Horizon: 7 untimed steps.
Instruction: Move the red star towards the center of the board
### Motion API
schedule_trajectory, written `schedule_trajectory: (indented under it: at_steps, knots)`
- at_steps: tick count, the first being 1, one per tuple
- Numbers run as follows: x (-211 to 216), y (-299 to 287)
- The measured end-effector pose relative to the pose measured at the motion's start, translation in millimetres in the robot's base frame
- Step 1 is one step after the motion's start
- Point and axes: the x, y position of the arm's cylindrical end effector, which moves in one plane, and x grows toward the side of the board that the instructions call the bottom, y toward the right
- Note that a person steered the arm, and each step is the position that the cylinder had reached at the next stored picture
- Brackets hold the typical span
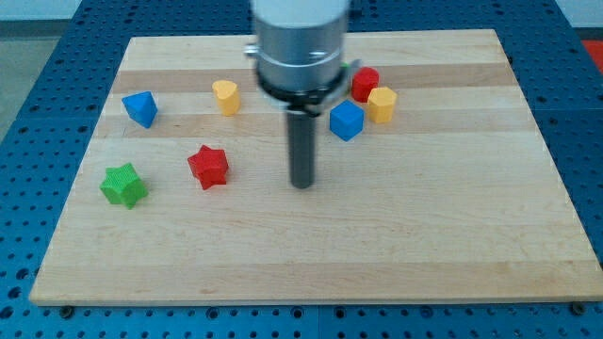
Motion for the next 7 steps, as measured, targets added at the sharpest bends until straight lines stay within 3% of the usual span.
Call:
schedule_trajectory:
  at_steps: [2, 3, 4, 5, 6, 7]
  knots:
    - [32, -66]
    - [33, -127]
    - [9, -142]
    - [-31, -106]
    - [-42, -60]
    - [-41, -99]
